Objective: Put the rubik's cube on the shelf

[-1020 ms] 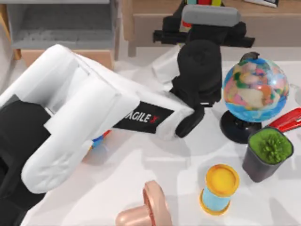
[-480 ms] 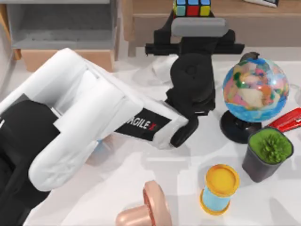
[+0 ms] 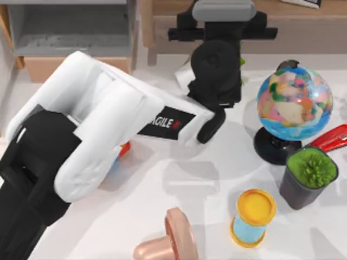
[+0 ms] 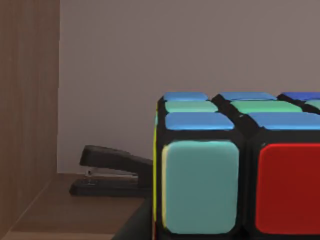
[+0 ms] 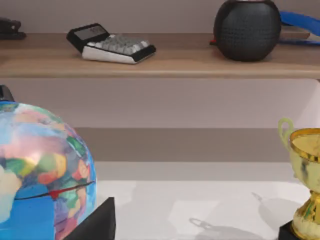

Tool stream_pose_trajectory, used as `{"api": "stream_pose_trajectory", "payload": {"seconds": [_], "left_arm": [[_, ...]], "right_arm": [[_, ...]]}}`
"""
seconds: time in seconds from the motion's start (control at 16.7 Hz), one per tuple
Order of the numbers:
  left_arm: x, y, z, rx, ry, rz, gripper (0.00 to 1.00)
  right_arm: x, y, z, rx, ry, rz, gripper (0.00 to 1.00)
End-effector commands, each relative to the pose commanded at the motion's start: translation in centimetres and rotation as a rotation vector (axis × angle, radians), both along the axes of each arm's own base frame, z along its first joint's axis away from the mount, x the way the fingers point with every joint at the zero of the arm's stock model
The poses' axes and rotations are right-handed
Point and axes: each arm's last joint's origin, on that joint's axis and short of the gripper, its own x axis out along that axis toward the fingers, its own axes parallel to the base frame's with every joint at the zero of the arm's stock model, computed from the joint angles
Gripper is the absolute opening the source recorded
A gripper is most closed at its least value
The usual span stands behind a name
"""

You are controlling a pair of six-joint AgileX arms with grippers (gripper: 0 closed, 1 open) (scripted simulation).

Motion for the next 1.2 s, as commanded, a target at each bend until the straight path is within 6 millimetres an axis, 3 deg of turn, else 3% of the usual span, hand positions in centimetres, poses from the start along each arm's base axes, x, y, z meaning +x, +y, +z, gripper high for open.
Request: {"api": "stream_pose_trajectory", "payload": {"seconds": [0.24,0.42,0.54,0.72,1.2], "left_arm": [[3.6,-0.1,3.2,0.001,-0.012,0.019,0.00],[4.9,-0.1,2.3,0.042,0.047,0.049,0.00],[5.0,-0.3,1.2,0.063,0.076,0.057,0.00],[5.0,-0.3,1.2,0.063,0.076,0.057,0.00],[5.0,-0.3,1.2,0.063,0.076,0.057,0.60]], "right_arm": [[0.0,0.0,0.0,0.000,0.000,0.000,1.00],[0.0,0.0,0.0,0.000,0.000,0.000,1.00],[0.0,0.0,0.0,0.000,0.000,0.000,1.00],[0.0,0.0,0.0,0.000,0.000,0.000,1.00],[0.0,0.0,0.0,0.000,0.000,0.000,1.00]]}}
